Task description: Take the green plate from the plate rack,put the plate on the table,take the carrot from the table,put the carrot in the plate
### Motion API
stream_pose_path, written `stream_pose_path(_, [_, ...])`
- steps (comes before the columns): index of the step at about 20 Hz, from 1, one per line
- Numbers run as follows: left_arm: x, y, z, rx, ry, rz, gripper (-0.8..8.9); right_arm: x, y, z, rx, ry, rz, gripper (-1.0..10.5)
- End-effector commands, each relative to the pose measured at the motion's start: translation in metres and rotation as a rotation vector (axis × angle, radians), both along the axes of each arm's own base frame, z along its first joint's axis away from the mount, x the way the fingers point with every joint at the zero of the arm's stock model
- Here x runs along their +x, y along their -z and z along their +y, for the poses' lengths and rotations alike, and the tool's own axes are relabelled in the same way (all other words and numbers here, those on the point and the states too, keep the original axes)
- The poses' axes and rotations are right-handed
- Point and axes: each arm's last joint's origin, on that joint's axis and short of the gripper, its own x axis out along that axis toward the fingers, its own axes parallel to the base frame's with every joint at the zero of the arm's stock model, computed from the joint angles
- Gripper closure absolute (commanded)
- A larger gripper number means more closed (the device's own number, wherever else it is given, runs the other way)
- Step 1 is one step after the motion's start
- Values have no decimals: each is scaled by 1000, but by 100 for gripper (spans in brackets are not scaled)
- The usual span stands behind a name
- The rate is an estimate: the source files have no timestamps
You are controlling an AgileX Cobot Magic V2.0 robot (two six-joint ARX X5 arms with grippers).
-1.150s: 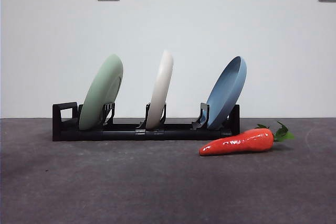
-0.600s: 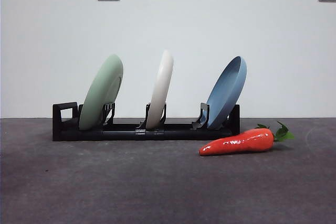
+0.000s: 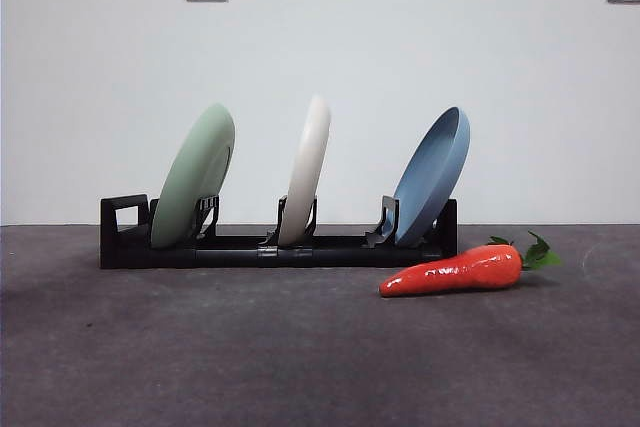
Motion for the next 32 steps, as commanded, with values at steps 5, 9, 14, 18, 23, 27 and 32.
stream_pose_path(5, [96,-10,-27,28,55,-23,216,0,-1,0,-1,0,-8,287])
stream_pose_path(9, [159,-2,-44,65,26,2,216,0,-1,0,-1,0,-7,288])
stream_pose_path(14, [214,24,-59,130,-15,28,216,0,-1,0,-2,1,-7,288])
stream_pose_path(18, [235,50,-67,153,-34,47,220,0,-1,0,-2,1,-7,289])
stream_pose_path(23, [246,75,-74,173,-29,106,375,0,-1,0,-2,2,-7,289])
stream_pose_path(27, [246,74,-75,169,-24,99,673,0,-1,0,-2,2,-7,289])
stream_pose_path(32, [245,75,-76,147,2,113,819,0,-1,0,-2,1,-7,289])
